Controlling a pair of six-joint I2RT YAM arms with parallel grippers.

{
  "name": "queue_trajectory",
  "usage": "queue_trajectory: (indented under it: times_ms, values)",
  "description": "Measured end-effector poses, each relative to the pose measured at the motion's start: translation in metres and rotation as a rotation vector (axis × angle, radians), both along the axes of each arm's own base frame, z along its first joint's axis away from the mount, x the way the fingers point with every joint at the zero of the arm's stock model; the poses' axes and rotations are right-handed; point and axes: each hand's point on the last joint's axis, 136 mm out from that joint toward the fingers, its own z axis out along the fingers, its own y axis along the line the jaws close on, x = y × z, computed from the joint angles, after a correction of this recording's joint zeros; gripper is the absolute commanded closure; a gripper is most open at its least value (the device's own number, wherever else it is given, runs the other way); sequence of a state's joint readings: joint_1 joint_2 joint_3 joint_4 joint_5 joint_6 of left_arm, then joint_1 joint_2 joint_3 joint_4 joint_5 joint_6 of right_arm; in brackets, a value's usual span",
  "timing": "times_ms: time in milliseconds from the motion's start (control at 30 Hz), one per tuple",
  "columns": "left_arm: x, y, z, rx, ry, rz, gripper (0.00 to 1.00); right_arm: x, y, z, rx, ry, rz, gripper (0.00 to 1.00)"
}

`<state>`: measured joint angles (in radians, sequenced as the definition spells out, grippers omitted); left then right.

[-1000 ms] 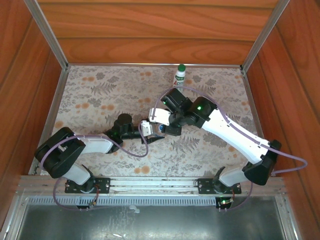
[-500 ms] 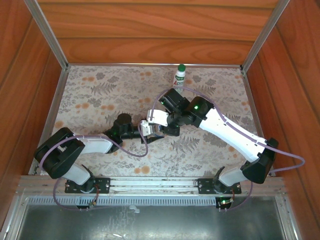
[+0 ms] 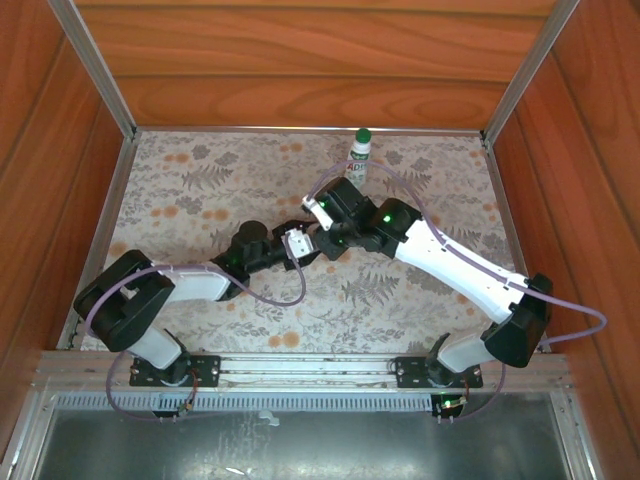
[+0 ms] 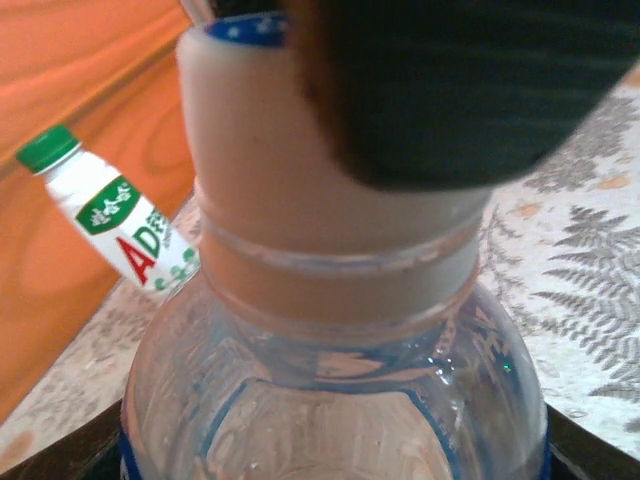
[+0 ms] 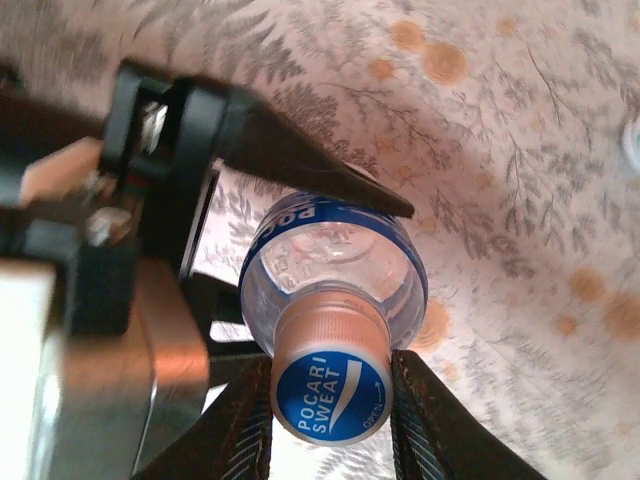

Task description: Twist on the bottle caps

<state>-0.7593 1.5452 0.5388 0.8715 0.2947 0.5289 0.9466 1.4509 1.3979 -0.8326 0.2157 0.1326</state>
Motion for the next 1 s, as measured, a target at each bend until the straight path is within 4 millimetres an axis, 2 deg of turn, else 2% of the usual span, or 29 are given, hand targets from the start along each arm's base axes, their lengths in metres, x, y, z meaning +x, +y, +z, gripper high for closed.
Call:
queue_trajectory:
  times_ms: [100, 233, 333, 433, 600, 733, 867, 1000]
  values:
    - [0.006, 0.004, -0.002, 0.023, -0.023, 0.034, 0.36, 0.007, 0.002, -0.002, 0.083, 0.056, -0.187, 0.79]
    - [0.009, 0.006, -0.005, 0.043, -0.034, 0.052, 0.36, 0.011, 0.000, -0.007, 0.160, 0.122, -0.348, 0.77]
    - [0.010, 0.007, -0.006, 0.050, -0.032, 0.062, 0.35, 0.013, 0.000, -0.008, 0.191, 0.147, -0.390, 0.65]
    - [0.010, 0.008, -0.007, 0.055, -0.035, 0.064, 0.35, 0.015, -0.001, -0.009, 0.195, 0.132, -0.375, 0.44]
    - [0.001, 0.007, -0.014, 0.064, -0.026, 0.025, 0.35, 0.013, -0.007, -0.008, 0.175, 0.040, -0.222, 0.31]
    - [-0.015, 0.010, -0.022, 0.070, -0.005, -0.024, 0.35, 0.003, -0.011, 0.004, 0.146, -0.068, -0.037, 0.32]
    - [-0.032, 0.013, -0.020, 0.057, 0.005, -0.075, 0.35, -0.014, -0.017, 0.013, 0.076, -0.175, 0.202, 0.35]
    - [-0.042, 0.014, -0.014, 0.037, 0.004, -0.114, 0.35, -0.037, -0.019, 0.008, -0.038, -0.231, 0.477, 0.35]
